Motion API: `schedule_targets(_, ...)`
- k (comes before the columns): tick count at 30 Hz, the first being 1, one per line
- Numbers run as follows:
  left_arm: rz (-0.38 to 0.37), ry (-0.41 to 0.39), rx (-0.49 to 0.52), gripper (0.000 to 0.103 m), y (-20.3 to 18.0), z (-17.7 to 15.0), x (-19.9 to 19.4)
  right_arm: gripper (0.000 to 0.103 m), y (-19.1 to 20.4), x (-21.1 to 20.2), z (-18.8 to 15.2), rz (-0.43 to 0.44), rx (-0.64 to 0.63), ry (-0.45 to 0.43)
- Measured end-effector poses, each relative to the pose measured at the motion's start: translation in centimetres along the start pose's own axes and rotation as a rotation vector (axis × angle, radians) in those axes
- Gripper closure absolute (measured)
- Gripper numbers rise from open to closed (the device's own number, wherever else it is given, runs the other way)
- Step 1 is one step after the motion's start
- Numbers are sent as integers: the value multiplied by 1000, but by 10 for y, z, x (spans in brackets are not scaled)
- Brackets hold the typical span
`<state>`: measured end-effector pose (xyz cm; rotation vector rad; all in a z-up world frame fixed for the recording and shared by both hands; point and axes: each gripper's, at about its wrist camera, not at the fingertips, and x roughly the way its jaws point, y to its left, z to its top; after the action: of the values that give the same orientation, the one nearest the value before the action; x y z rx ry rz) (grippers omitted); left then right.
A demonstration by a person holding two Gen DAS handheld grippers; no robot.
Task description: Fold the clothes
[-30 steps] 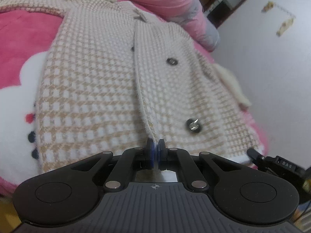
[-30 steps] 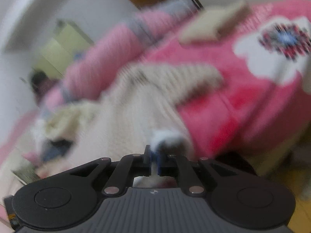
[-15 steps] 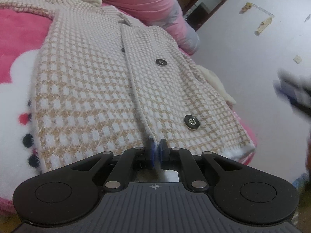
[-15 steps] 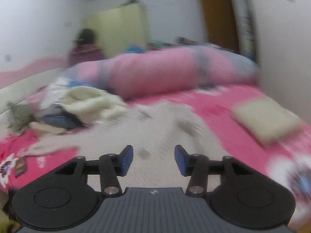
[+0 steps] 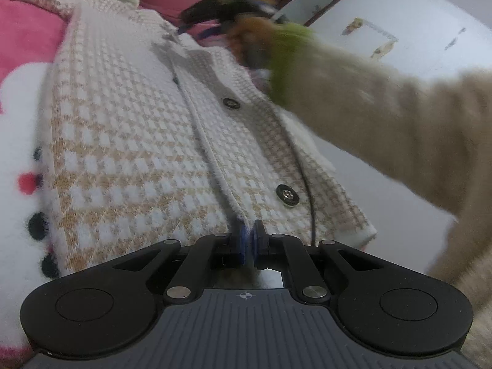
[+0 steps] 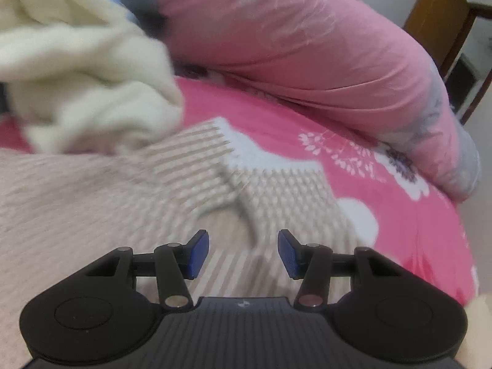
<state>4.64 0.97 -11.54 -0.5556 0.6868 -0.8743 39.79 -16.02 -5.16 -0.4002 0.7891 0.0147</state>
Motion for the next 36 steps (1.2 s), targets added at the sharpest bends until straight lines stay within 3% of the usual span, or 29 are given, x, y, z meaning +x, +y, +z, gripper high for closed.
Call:
schedule_targets(2,-21,-6,7,97,2,-1,0,51,0,31,6,-48,6,23)
schedule_targets(5,-52,-14,16,97,4,-2,-1,64,-10,62,7,-75,65,62)
schedule_targets(7,-63,-18,23,97,4,-3,0,91,-21,56,6,-55,139,10)
schedule_targets(12,-76,-42,30,98,6,-6,1,93,-43,11,-2,15,326,-170)
schedule_targets(16,-84,-54,29,98,7,-7,1,93,-39,-10,11,76,319,-278)
schedule_targets(19,-87,-56,34,98,7,-9,4,93,-19,1,15,100,256,-270)
schedule_targets(22,-89,-56,38,98,8,-9,3,90,6,37,9,105,145,-195)
schedule_targets(25,-90,-55,39,98,8,-10,0,87,25,60,0,52,25,-156)
schedule_targets(26,-90,-55,39,98,8,-10,-1,85,22,54,5,60,26,-139)
schedule_targets(28,-89,-54,40,98,8,-10,-1,68,11,34,11,96,50,-123)
schedule_targets(31,-85,-53,37,98,7,-10,-2,55,-18,-24,8,116,95,-168)
schedule_targets(36,-81,-41,4,97,8,-8,-4,55,-97,-158,-49,176,274,-228)
